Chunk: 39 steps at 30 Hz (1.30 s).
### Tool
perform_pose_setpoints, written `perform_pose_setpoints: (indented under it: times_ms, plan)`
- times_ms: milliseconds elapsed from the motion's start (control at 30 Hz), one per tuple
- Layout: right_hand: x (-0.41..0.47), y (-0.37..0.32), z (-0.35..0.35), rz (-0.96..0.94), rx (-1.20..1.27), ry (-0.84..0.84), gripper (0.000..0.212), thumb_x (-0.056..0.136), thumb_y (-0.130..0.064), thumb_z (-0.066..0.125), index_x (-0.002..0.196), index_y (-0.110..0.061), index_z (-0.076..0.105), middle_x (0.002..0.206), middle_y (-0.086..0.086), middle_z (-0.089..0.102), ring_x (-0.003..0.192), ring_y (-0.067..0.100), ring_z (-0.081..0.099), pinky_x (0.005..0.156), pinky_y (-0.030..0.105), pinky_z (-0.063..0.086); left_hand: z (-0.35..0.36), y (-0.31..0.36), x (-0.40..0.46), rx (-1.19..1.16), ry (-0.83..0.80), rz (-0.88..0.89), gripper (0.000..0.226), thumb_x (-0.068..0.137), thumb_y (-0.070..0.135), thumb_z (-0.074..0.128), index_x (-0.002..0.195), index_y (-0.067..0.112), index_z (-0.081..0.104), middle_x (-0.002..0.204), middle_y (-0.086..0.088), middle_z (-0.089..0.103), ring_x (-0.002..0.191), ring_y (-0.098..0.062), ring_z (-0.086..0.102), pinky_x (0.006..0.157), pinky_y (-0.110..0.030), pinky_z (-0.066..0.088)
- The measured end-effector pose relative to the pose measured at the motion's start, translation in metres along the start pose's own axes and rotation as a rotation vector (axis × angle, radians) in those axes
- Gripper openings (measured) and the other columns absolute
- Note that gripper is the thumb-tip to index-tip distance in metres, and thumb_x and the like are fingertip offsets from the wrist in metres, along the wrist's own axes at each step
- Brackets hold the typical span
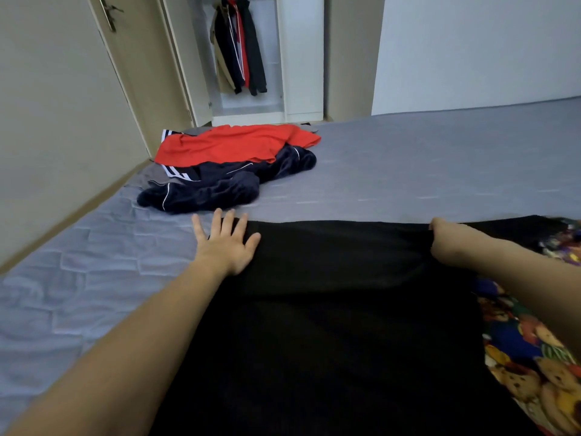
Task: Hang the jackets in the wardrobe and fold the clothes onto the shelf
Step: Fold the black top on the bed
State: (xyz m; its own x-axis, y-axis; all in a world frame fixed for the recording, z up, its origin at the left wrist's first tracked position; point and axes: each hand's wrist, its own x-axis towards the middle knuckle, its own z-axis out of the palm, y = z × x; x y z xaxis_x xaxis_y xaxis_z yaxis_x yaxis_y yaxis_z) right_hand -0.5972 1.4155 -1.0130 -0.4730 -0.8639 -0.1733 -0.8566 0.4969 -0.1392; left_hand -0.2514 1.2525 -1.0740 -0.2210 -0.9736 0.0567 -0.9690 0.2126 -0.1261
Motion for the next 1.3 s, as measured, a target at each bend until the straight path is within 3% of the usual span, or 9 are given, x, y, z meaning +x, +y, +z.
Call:
perform_pose_setpoints:
  times_ms: [167, 233, 333, 467, 633, 833, 967, 1067, 1300]
  plan:
    - [-0.005, -0.037, 0.007, -0.097, -0.553, 0.288, 0.041, 0.092, -0.024, 0.041, 0.133, -0.02, 0.04, 0.135, 0.011, 0.041, 0.124, 0.033, 0.045, 0.103, 0.051, 0.033, 0.011, -0.007, -0.036, -0.145, -0.065, 0.054, 0.079, 0.093, 0.07, 0.008, 0.156, 0.025, -0.003, 0.162, 0.004, -0.018, 0.146, -0.018, -0.027, 0.117, -0.048, -0.016]
    - [-0.005, -0.058, 0.016, -0.208, -0.533, 0.369, 0.052, 0.094, -0.041, 0.038, 0.143, -0.025, 0.032, 0.146, 0.011, 0.035, 0.134, 0.033, 0.034, 0.112, 0.061, 0.011, 0.009, -0.011, -0.047, -0.182, -0.149, 0.034, 0.081, 0.092, 0.071, 0.01, 0.156, 0.024, -0.003, 0.162, 0.004, -0.018, 0.147, -0.018, -0.023, 0.12, -0.046, -0.01]
    - [-0.012, -0.067, 0.053, -0.273, -0.348, 0.171, 0.063, 0.094, -0.065, 0.012, 0.152, -0.041, 0.003, 0.162, 0.005, 0.01, 0.148, 0.029, 0.008, 0.112, 0.062, -0.011, -0.005, -0.009, -0.039, -0.213, -0.229, -0.009, 0.077, 0.094, 0.069, 0.017, 0.157, 0.025, 0.004, 0.164, 0.004, -0.009, 0.15, -0.022, -0.012, 0.12, -0.047, -0.003]
    - [-0.013, -0.053, 0.089, -0.233, -0.178, 0.211, 0.064, 0.088, -0.067, -0.004, 0.149, -0.047, -0.011, 0.163, -0.004, -0.005, 0.149, 0.022, -0.011, 0.112, 0.059, -0.017, -0.037, -0.005, 0.009, -0.463, 0.087, -0.111, 0.054, 0.099, 0.048, 0.03, 0.146, 0.022, 0.034, 0.155, -0.008, 0.027, 0.139, -0.036, 0.024, 0.114, -0.048, 0.021]
    - [-0.002, -0.045, 0.085, -0.293, -0.304, 0.245, 0.078, 0.076, -0.075, -0.017, 0.148, -0.047, -0.013, 0.162, -0.01, -0.005, 0.149, 0.022, -0.01, 0.101, 0.059, -0.031, 0.0, 0.003, 0.009, -0.259, 0.058, -0.078, 0.053, 0.1, 0.05, 0.027, 0.134, 0.012, 0.041, 0.144, -0.014, 0.037, 0.135, -0.04, 0.028, 0.116, -0.056, 0.013]
    - [0.006, 0.029, 0.075, -0.133, -0.232, 0.193, 0.092, 0.066, -0.086, -0.018, 0.148, -0.045, -0.014, 0.162, -0.006, -0.008, 0.149, 0.022, -0.005, 0.115, 0.055, -0.007, 0.014, 0.004, -0.004, -0.104, 0.134, -0.203, 0.055, 0.101, 0.045, 0.019, 0.144, 0.013, 0.033, 0.157, -0.014, 0.021, 0.146, -0.035, 0.011, 0.115, -0.063, -0.005]
    - [0.006, 0.033, 0.083, -0.122, -0.129, 0.233, 0.083, 0.079, -0.08, -0.006, 0.151, -0.04, -0.005, 0.163, 0.0, -0.001, 0.149, 0.021, -0.001, 0.119, 0.049, 0.0, 0.016, 0.03, -0.047, -0.267, -0.004, -0.051, 0.074, 0.087, 0.076, 0.005, 0.153, 0.043, 0.001, 0.163, 0.007, -0.015, 0.147, -0.026, -0.024, 0.108, -0.062, -0.02]
    - [0.008, 0.031, 0.081, -0.126, -0.118, 0.229, 0.078, 0.083, -0.076, -0.001, 0.152, -0.04, -0.003, 0.163, 0.0, -0.002, 0.149, 0.021, -0.002, 0.118, 0.049, -0.003, 0.017, 0.027, -0.086, -0.254, -0.159, -0.028, 0.093, 0.068, 0.093, -0.005, 0.15, 0.048, -0.01, 0.162, 0.009, -0.017, 0.148, -0.022, -0.021, 0.111, -0.057, -0.019]
    - [-0.052, 0.035, 0.073, -0.1, -0.131, 0.195, 0.073, 0.091, -0.066, 0.001, 0.154, -0.029, -0.007, 0.162, 0.005, -0.008, 0.149, 0.026, -0.008, 0.118, 0.053, -0.008, -0.016, 0.064, -0.12, -0.198, -0.296, -0.302, 0.094, 0.078, 0.086, 0.003, 0.155, 0.033, -0.007, 0.163, -0.002, -0.014, 0.149, -0.032, -0.016, 0.111, -0.062, -0.015]
